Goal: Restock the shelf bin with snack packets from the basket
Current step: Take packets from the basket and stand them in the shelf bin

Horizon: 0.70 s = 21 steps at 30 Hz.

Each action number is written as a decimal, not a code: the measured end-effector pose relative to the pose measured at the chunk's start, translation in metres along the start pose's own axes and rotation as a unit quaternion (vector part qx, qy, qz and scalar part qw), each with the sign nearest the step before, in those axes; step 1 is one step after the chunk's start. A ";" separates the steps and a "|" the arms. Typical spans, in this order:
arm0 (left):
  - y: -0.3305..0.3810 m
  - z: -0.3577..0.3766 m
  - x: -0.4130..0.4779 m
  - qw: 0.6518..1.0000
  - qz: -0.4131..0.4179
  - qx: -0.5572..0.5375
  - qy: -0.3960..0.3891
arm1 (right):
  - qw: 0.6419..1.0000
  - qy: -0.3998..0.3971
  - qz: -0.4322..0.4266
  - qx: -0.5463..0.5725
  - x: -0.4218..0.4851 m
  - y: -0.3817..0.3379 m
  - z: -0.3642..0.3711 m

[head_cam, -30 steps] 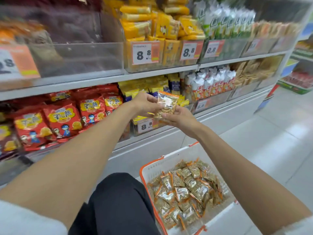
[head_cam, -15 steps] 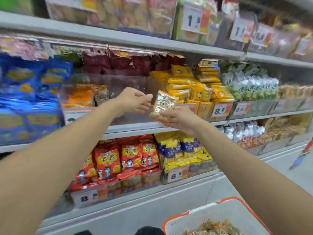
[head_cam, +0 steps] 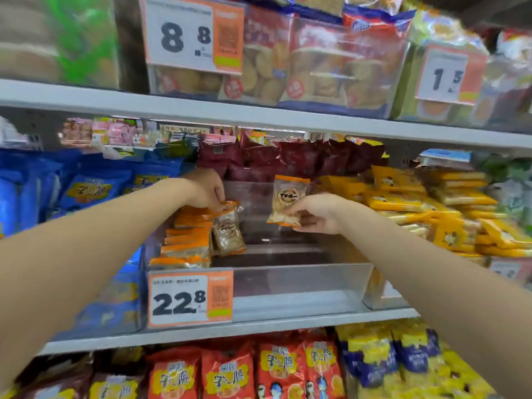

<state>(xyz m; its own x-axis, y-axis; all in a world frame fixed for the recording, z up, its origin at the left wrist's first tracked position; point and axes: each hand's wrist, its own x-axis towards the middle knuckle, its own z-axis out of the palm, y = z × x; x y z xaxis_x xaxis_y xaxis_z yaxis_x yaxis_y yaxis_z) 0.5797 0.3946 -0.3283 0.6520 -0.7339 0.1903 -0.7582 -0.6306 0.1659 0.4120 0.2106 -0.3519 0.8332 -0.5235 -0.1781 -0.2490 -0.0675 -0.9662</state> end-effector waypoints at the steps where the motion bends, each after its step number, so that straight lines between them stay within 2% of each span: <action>1: -0.004 0.003 0.010 1.000 0.010 0.007 -0.004 | 1.000 -0.011 0.018 -0.022 0.012 -0.001 0.002; 5: -0.014 0.013 0.042 0.999 0.044 -0.016 -0.004 | 0.986 -0.075 0.065 -0.130 0.052 0.002 0.023; 8: -0.017 0.015 0.055 0.996 0.022 -0.082 -0.008 | 0.977 -0.126 0.078 -0.154 0.081 0.016 0.045; 11: -0.020 0.017 0.060 0.990 0.000 -0.133 -0.042 | 0.972 -0.131 0.065 -0.185 0.098 0.032 0.065; 17: -0.023 0.032 0.057 0.991 0.017 0.025 -0.130 | 0.972 -0.114 0.009 -0.206 0.104 0.042 0.086; 21: -0.020 0.029 0.053 0.989 0.021 0.057 -0.138 | 0.954 -0.093 -0.055 -0.279 0.095 0.042 0.096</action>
<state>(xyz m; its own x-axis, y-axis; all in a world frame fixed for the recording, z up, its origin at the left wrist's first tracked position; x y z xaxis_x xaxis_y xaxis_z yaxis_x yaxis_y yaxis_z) 0.6292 0.3609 -0.3491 0.6058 -0.7916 -0.0795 -0.7907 -0.6101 0.0498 0.5281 0.2394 -0.4271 0.9296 -0.3311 -0.1618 -0.3362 -0.5822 -0.7403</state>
